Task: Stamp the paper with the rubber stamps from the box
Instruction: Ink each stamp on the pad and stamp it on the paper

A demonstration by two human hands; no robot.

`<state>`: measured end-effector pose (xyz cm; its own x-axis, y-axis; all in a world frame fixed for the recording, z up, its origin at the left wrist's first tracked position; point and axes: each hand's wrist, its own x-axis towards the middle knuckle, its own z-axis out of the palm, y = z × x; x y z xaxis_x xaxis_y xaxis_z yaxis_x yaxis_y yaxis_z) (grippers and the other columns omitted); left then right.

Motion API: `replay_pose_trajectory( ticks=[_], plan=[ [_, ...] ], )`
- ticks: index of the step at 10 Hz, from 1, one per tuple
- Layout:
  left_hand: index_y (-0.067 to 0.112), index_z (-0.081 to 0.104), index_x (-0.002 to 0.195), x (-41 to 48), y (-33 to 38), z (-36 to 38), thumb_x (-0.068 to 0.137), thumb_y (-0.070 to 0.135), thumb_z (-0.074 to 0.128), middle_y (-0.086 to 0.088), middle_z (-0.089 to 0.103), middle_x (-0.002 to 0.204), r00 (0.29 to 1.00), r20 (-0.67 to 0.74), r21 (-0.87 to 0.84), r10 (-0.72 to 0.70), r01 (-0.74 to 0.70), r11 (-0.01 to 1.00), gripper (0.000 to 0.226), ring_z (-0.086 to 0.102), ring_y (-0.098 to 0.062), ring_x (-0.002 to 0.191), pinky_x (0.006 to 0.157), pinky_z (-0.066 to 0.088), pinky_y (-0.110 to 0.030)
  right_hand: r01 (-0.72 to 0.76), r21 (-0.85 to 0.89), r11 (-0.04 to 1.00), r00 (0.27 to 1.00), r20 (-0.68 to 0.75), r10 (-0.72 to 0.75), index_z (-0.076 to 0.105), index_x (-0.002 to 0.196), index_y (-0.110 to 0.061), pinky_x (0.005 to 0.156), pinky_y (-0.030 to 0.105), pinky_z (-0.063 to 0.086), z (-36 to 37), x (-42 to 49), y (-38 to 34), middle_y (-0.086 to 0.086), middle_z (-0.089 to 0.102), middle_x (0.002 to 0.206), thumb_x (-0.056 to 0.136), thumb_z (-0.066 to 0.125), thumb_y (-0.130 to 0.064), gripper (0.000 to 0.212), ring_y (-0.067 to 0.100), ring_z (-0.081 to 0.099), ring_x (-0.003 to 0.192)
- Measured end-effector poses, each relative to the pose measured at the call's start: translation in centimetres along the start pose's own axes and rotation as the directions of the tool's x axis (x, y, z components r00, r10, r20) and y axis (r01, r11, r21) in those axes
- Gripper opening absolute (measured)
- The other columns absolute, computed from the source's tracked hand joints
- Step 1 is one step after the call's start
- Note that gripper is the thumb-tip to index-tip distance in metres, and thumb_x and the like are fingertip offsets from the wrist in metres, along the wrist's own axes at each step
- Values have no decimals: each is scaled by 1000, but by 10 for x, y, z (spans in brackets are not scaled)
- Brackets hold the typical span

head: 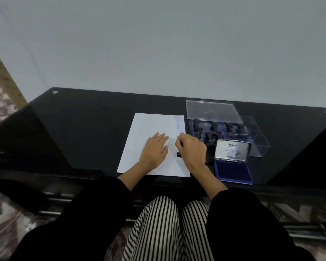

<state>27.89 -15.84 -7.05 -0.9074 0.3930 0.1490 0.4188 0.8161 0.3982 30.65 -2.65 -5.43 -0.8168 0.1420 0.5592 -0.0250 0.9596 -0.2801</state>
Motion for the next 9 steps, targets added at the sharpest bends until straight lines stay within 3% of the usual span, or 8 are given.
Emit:
replay_pose_trajectory(
  ticks=[1, 2, 5, 7, 9],
  plan=[
    [16, 29, 145, 0, 0, 5, 101, 27, 31, -2, 22, 156, 999, 35, 10, -1, 1, 1000, 46, 12, -19, 147, 120, 8, -38, 41, -12, 999, 999, -4, -41, 54, 54, -10, 34, 22, 38, 4, -1, 1, 1, 48, 42, 78, 69, -10, 28, 14, 38, 34],
    [16, 27, 146, -1, -2, 10, 101, 28, 29, -2, 20, 157, 998, 62, 21, -2, 0, 1000, 47, 10, -19, 147, 119, 7, -38, 81, -64, 995, 996, -16, -82, 50, 50, -13, 38, 17, 22, 4, -1, -1, -7, 31, 43, 70, 76, -10, 33, 11, 27, 35],
    [14, 26, 146, -5, -6, 19, 101, 27, 29, -3, 19, 157, 999, 50, 21, 15, -16, 1000, 47, 10, -20, 147, 119, 6, -37, 106, -97, 990, 992, -59, -112, 49, 48, -15, 39, 16, 6, 10, -7, 5, -3, 45, 39, 63, 81, -8, 36, 10, 23, 40],
    [15, 25, 146, -6, -6, 20, 101, 28, 28, -2, 18, 157, 999, 42, 21, 18, -19, 1000, 47, 9, -19, 147, 119, 5, -35, 88, -26, 996, 990, -108, -90, 48, 52, -13, 40, 19, 17, 17, -15, 9, -1, 46, 44, 67, 78, -6, 34, 9, 27, 42],
    [15, 25, 146, -6, -6, 20, 101, 27, 29, -2, 18, 157, 999, 39, 23, 18, -19, 1000, 47, 9, -19, 147, 119, 4, -35, 70, 0, 998, 993, -95, -70, 47, 54, -13, 39, 20, 18, 16, -21, 7, 1, 45, 48, 69, 76, -4, 33, 10, 29, 44]
  ],
)
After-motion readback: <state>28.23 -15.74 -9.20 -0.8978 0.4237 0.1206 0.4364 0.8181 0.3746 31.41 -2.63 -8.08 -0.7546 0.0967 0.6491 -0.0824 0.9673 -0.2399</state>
